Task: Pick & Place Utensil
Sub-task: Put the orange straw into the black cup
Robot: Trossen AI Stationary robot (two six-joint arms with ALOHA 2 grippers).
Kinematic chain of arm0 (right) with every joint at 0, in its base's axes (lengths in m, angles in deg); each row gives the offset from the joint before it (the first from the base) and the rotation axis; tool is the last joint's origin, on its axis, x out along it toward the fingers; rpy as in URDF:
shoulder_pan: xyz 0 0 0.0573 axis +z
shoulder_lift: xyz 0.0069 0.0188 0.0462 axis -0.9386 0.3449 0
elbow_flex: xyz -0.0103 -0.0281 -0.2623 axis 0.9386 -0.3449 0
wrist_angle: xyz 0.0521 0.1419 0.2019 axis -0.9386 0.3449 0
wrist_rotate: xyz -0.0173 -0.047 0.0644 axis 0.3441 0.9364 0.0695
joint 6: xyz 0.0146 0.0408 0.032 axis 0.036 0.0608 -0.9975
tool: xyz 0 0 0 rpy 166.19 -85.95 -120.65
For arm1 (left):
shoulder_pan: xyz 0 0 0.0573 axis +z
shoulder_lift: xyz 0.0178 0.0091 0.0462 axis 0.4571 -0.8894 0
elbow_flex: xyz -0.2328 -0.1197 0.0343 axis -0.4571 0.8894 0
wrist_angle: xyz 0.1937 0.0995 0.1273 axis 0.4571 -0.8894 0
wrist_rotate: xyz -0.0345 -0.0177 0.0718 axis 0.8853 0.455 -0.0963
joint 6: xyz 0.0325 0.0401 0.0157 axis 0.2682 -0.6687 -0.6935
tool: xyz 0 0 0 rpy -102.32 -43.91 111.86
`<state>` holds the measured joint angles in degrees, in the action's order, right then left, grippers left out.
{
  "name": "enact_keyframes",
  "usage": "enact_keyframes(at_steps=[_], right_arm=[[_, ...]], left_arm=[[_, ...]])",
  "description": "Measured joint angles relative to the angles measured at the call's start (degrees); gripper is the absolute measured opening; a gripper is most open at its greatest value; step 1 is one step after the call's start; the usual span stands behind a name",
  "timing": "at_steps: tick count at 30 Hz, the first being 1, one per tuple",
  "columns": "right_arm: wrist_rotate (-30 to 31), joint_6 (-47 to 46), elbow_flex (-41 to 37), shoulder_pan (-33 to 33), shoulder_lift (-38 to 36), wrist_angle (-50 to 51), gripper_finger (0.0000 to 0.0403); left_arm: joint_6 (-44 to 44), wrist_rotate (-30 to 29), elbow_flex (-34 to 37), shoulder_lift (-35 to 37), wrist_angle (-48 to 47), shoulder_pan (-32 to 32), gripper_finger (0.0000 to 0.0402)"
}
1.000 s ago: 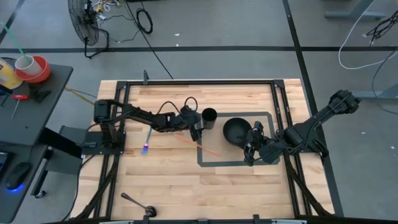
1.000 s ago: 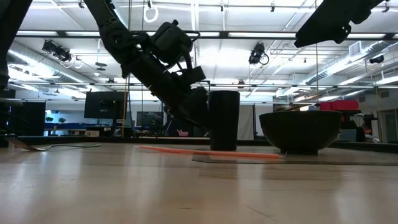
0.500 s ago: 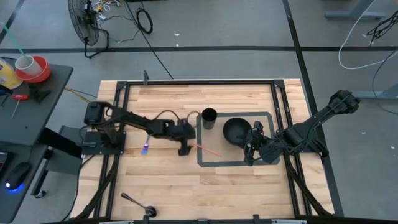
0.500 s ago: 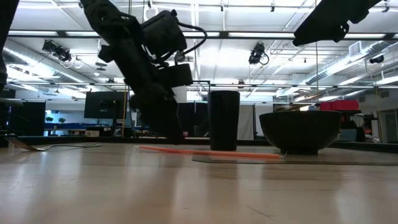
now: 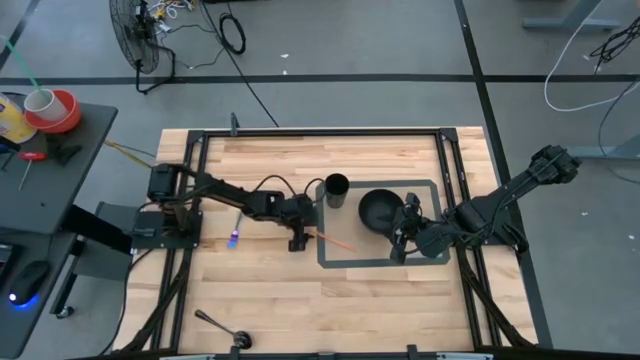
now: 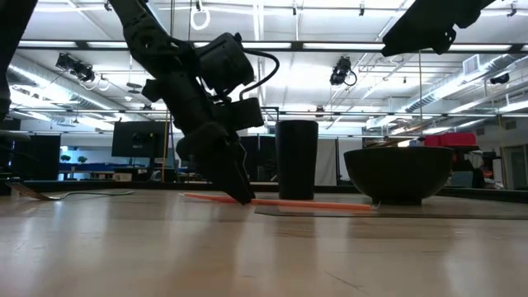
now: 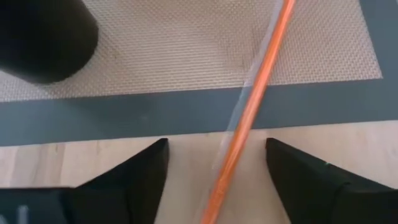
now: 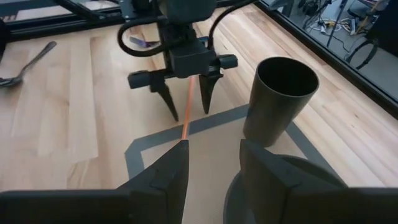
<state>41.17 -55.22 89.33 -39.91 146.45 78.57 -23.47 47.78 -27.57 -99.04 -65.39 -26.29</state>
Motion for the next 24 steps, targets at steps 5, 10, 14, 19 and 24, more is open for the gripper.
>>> enact_keyframes(at_steps=[5,10,14,19,24], right_arm=[[0.02,0.18,0.0,0.0,0.0,-0.2,0.0144],[-0.32,0.2,0.0,0.0,0.0,-0.28,0.0144],[-0.4,0.22,0.0,-0.09,0.0,-0.24,0.0144],[-0.39,0.44,0.0,-0.26,0.0,-0.21,0.0144],[-0.4,0.57,0.0,-0.26,0.0,-0.25,0.0144]], left_arm=[[-0.32,0.47,0.02,0.19,-0.69,0.98,0.0196],[-1.87,0.47,-0.07,0.32,-2.98,1.06,0.0136],[-3.41,0.38,-0.07,0.37,-3.84,0.2,0.0101],[-4.32,0.29,-0.02,0.69,-5.07,-0.44,0.0067],[-5.61,0.7,-0.08,1.3,-6.04,-0.46,0.0037]])
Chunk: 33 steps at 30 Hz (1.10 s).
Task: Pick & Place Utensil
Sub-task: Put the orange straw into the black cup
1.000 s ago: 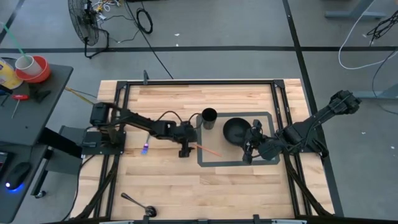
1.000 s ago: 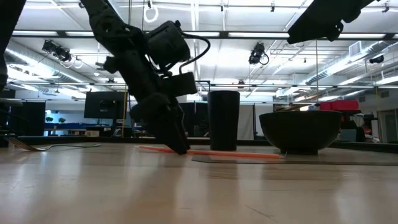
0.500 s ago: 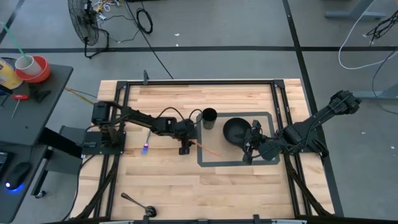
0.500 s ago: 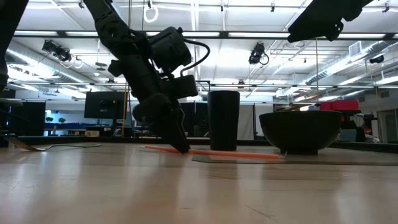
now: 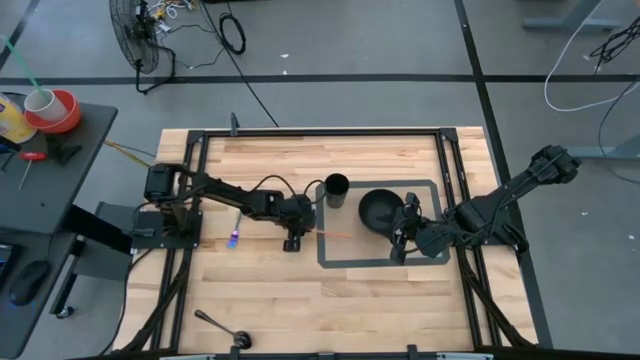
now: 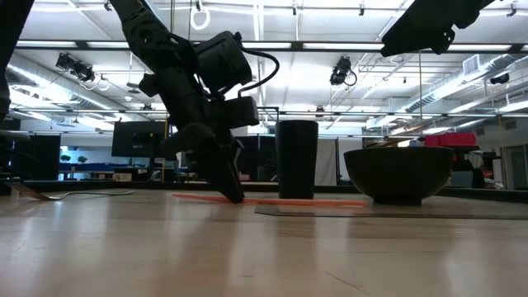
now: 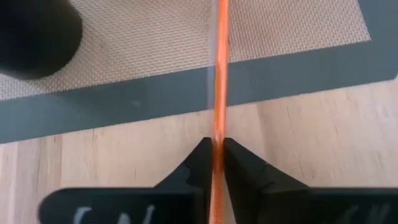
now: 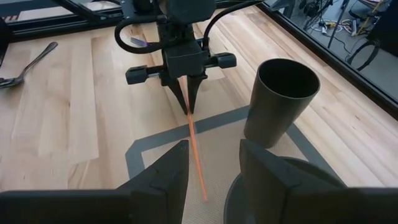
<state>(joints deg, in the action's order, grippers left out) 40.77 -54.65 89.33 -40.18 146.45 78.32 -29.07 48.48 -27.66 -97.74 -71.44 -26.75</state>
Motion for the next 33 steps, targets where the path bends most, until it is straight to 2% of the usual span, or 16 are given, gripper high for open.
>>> enact_keyframes(at_steps=[7,11,15,20,24,33], right_arm=[[-0.41,-0.03,0.0,0.01,-0.02,0.09,0.0144],[-5.38,-0.69,-0.02,0.89,-0.91,2.4,0.0144],[-6.01,-2.31,-0.02,2.45,-2.06,4.62,0.0144],[-4.57,-2.13,-0.02,2.8,-2.14,4.72,0.0144],[-3.64,-2.16,-0.04,2.8,-2.01,5.67,0.0144],[-2.97,-2.12,-0.02,2.8,-2.01,5.93,0.0144]], left_arm=[[-0.58,0.81,-2.64,1.99,-7.13,-0.89,0.0018],[-0.08,0.6,-6.6,3.19,-17.95,-2.0,0.0019],[0.91,-0.06,-9.25,5.14,-26.19,-3.22,0.0014],[0.9,-8.16,-13.19,9.02,-32.8,-3.95,0.0015],[-0.78,-15.96,-19.85,11.57,-38.63,-3.89,0.0016],[-16.46,-36.45,-36.93,12.18,-53.43,-4.98,0.0014]])
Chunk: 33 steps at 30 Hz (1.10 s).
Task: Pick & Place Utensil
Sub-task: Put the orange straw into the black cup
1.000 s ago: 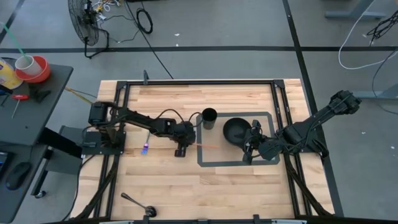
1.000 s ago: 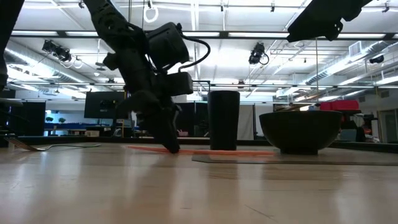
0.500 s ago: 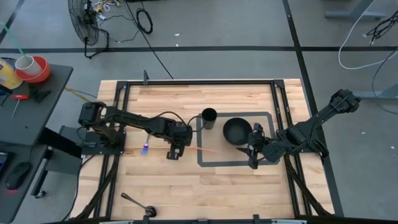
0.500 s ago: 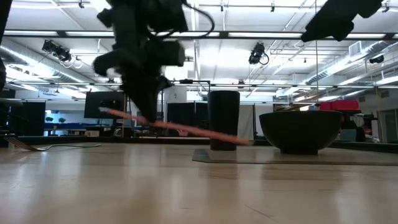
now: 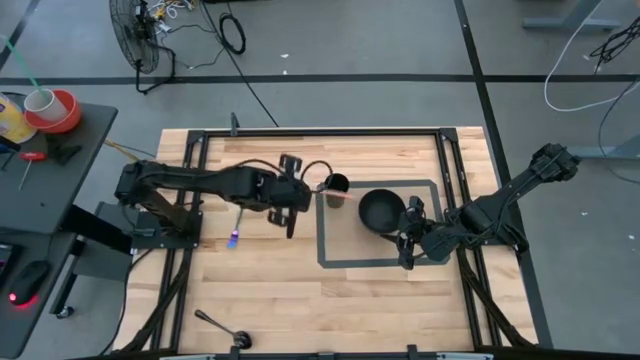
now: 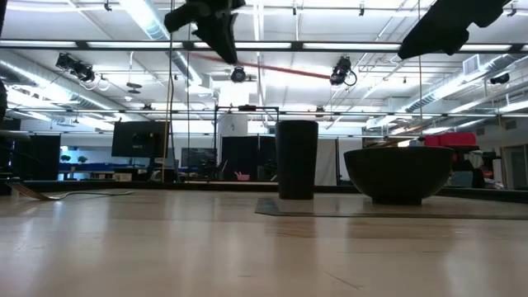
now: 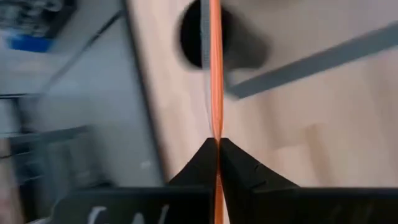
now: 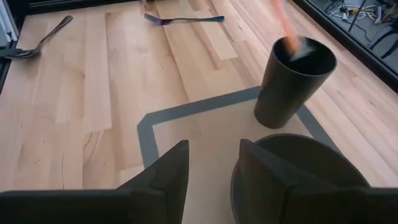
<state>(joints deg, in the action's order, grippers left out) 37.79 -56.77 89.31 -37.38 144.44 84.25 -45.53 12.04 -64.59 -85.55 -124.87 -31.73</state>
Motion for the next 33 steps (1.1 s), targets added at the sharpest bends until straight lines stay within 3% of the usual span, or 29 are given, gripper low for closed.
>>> enact_keyframes(at_steps=[5,9,14,21,26,33], right_arm=[[0.0,0.0,0.0,0.0,0.0,-0.07,0.0144],[0.23,-0.08,0.0,0.0,0.0,-0.34,0.0144],[0.57,-1.1,0.0,0.0,0.0,-0.58,0.0144],[0.61,-1.53,0.0,0.0,0.07,-0.57,0.0144],[0.61,-1.53,-0.02,0.0,0.09,-1.0,0.0144],[0.83,-1.51,-0.02,0.0,0.11,-1.22,0.0144]], left_arm=[[-10.13,-7.02,-4.54,0.02,-3.69,1.04,0.0014],[-24.86,-7.8,-4.26,0.0,-4.46,2.07,0.0009],[-42.94,-13.57,-2.2,-0.02,-1.05,3.16,0.001],[-55.2,-17.05,-0.96,-0.71,11.85,4.07,0.0009],[-63.79,-20.53,-0.82,-2.01,11.3,4.59,0.0012],[-72.86,-17.86,-0.93,-4.28,14.43,4.73,0.0015]])
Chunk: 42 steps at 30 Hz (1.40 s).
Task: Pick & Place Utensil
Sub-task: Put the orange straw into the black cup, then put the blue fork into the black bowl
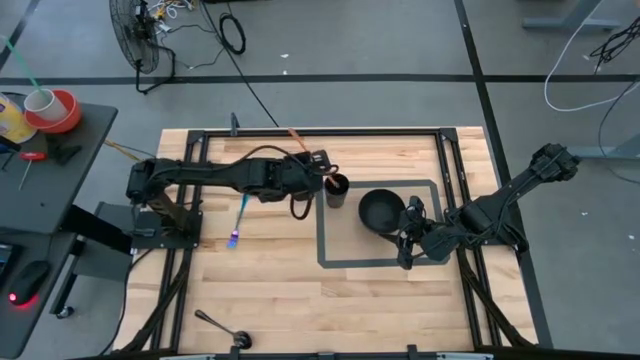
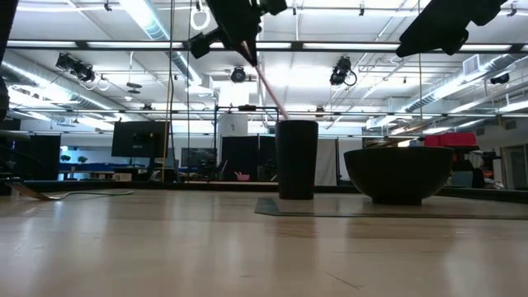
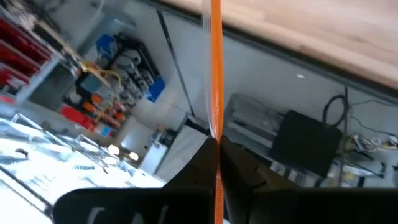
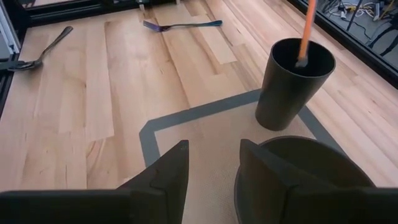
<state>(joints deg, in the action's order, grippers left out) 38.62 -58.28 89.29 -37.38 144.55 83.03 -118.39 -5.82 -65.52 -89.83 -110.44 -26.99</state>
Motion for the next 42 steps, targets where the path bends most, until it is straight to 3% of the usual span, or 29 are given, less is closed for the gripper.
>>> enact_keyframes(at_steps=[11,23,27,33,42], right_arm=[[0.22,0.07,-0.04,0.0,0.02,-1.3,0.0144],[0.08,0.45,-0.04,0.02,0.02,-1.91,0.0144],[0.05,0.44,-0.04,0.0,0.24,-2.01,0.0144],[0.03,0.17,-0.02,0.02,0.76,-1.74,0.0144],[-0.42,-0.02,-0.02,0.02,0.76,-2.21,0.0144]], left_arm=[[-5.69,1.85,0.04,-7.8,5.25,0.0,0.0016],[-4.96,4.3,0.08,-11.76,9.62,-0.79,0.002],[-2.74,5.82,0.09,-12.75,11.07,-0.76,0.0047],[-0.87,7.44,0.07,-12.71,12.29,-0.78,0.0119],[13.03,7.45,0.07,-11.93,10.13,-3.52,0.0187]])
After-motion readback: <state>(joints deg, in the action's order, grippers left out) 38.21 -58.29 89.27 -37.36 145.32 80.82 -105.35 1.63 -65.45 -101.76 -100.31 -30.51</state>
